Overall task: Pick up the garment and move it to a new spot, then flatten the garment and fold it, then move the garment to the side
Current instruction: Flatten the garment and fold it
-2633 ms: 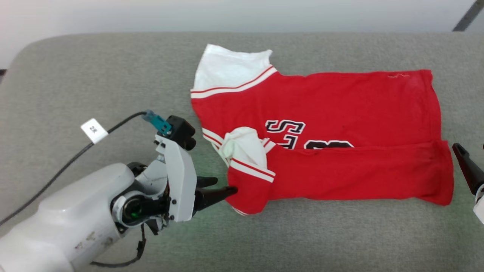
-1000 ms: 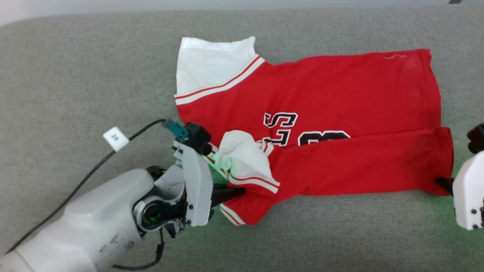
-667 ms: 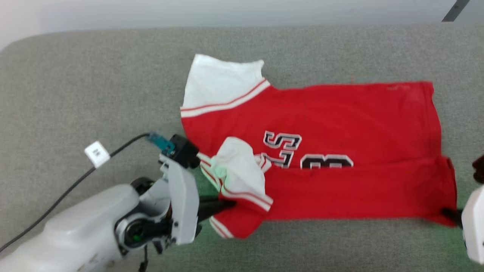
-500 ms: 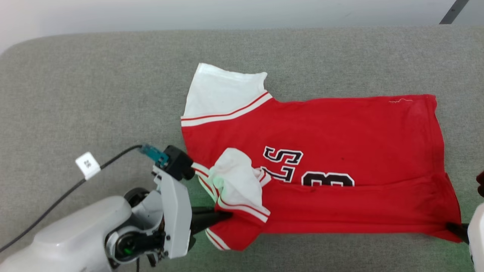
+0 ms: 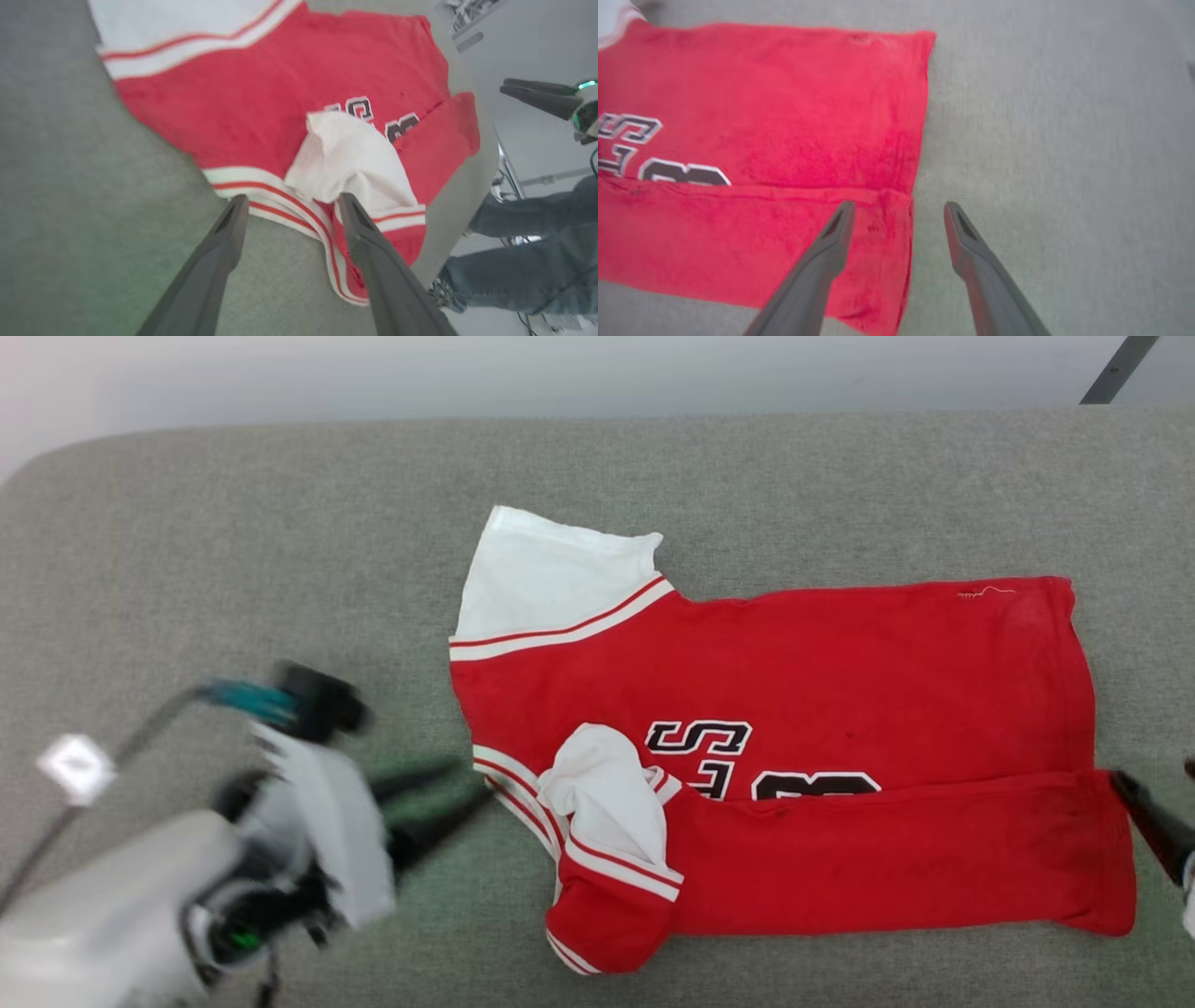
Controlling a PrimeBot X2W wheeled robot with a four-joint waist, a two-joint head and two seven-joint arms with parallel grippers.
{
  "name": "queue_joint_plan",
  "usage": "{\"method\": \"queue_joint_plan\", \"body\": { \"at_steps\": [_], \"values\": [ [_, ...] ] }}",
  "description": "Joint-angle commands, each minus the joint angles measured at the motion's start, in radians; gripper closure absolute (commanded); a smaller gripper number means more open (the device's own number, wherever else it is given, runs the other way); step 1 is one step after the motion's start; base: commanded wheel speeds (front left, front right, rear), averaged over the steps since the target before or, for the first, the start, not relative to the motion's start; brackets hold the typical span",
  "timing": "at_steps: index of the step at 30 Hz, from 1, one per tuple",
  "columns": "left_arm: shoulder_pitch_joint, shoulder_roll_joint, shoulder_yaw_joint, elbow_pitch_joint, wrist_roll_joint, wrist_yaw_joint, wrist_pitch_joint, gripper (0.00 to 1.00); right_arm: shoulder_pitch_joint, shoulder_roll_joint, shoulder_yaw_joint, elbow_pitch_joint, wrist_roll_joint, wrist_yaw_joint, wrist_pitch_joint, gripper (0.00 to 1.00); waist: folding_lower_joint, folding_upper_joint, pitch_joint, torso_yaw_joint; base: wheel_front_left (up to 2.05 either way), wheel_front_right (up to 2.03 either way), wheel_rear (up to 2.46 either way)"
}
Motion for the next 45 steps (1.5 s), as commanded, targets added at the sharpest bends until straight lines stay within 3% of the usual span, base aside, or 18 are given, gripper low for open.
{"method": "queue_joint_plan", "body": {
  "at_steps": [1,7,15,19,28,35,40,41,42,43,45],
  "values": [
    [0.000,0.006,0.019,0.024,0.014,0.003,-0.034,0.00,-0.017,0.016,-0.005,0.003,-0.021,-0.001,-0.046,0.00,0.0000,0.0000,-0.001,-0.002,0.00,0.00,0.00],
    [-0.055,-0.024,0.078,0.157,0.102,0.048,-0.194,0.00,-0.077,0.118,0.002,0.049,-0.098,-0.001,-0.296,0.00,0.0000,0.0000,0.005,-0.030,0.00,0.00,0.00],
    [-0.243,-0.088,0.107,0.409,0.185,0.036,-0.197,0.00,-0.168,0.194,0.065,0.083,-0.168,-0.001,-0.554,0.00,0.0000,0.0000,0.063,-0.128,0.00,0.00,0.00],
    [-0.333,-0.122,0.093,0.539,0.193,0.013,-0.122,0.00,-0.187,0.220,0.099,0.091,-0.177,-0.001,-0.598,0.00,0.0000,0.0000,0.098,-0.192,0.00,0.00,0.00],
    [-0.445,-0.137,0.043,0.744,0.152,0.001,0.123,0.00,-0.183,0.246,0.120,0.105,-0.178,-0.001,-0.630,0.00,0.0000,0.0000,0.152,-0.292,0.00,0.00,0.00],
    [-0.443,-0.098,-0.011,0.713,0.107,0.002,0.307,0.00,-0.178,0.245,0.111,0.111,-0.164,-0.001,-0.634,0.00,0.0000,0.0000,0.163,-0.304,0.00,0.00,0.00],
    [-0.456,-0.080,-0.038,0.707,0.122,0.002,0.340,0.00,-0.204,0.239,0.127,0.113,-0.162,-0.001,-0.618,0.00,0.0000,0.0000,0.184,-0.298,0.00,0.00,0.00],
    [-0.456,-0.082,-0.039,0.702,0.115,0.002,0.343,0.08,-0.207,0.237,0.129,0.113,-0.161,-0.001,-0.618,0.00,0.0000,0.0000,0.187,-0.296,0.00,0.00,0.00],
    [-0.456,-0.085,-0.042,0.692,0.110,0.002,0.346,0.34,-0.211,0.233,0.135,0.114,-0.160,-0.001,-0.615,0.00,0.0000,0.0000,0.191,-0.294,0.00,0.00,0.00],
    [-0.457,-0.089,-0.044,0.676,0.104,0.002,0.344,0.53,-0.220,0.229,0.143,0.116,-0.157,-0.001,-0.612,0.00,0.0000,0.0000,0.194,-0.291,0.00,0.00,0.00],
    [-0.458,-0.090,-0.050,0.650,0.114,0.001,0.320,0.85,-0.246,0.221,0.163,0.125,-0.154,-0.001,-0.596,0.00,0.0000,0.0000,0.200,-0.286,0.00,0.00,0.00]
  ]
}}
